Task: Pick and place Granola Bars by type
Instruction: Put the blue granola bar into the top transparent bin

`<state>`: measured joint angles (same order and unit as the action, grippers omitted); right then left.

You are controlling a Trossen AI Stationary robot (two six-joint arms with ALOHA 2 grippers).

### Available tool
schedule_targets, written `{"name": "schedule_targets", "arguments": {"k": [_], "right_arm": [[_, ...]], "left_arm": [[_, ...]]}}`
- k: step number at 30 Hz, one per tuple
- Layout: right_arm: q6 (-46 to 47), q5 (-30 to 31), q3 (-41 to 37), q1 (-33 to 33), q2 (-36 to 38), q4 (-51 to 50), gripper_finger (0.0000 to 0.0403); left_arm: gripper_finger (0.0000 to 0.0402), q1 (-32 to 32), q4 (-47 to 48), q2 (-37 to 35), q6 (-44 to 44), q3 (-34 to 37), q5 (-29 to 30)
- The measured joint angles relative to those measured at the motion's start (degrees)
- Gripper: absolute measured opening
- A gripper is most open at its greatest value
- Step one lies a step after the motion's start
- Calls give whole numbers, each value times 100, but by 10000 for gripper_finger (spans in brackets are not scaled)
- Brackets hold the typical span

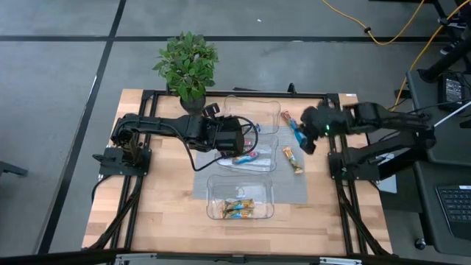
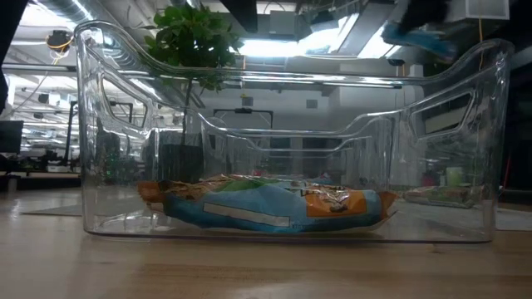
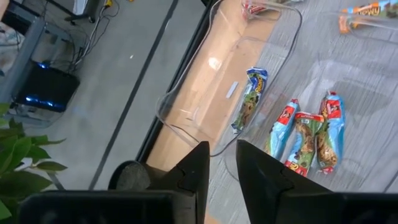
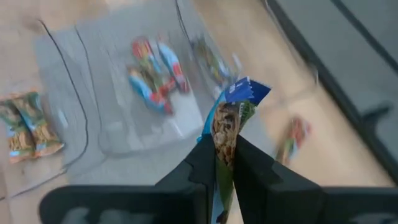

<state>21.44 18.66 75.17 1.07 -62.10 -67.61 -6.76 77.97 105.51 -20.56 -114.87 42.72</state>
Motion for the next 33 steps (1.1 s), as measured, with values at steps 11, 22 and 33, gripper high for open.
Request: {"name": "schedule_targets", "arguments": {"k": [11, 22, 33], "right_arm": [[-2485, -2048, -6, -2242, -830, 1877, 49], [-3163, -3077, -11, -3071, -2290, 2923, 49], [-3708, -3059, -11, -3091, -3461, 3471, 49]], "left_arm": [[70, 0, -15, 0, -354, 0, 0], [68, 0, -13, 0, -592, 0, -3], [65, 0, 0, 0, -585, 0, -42]]}}
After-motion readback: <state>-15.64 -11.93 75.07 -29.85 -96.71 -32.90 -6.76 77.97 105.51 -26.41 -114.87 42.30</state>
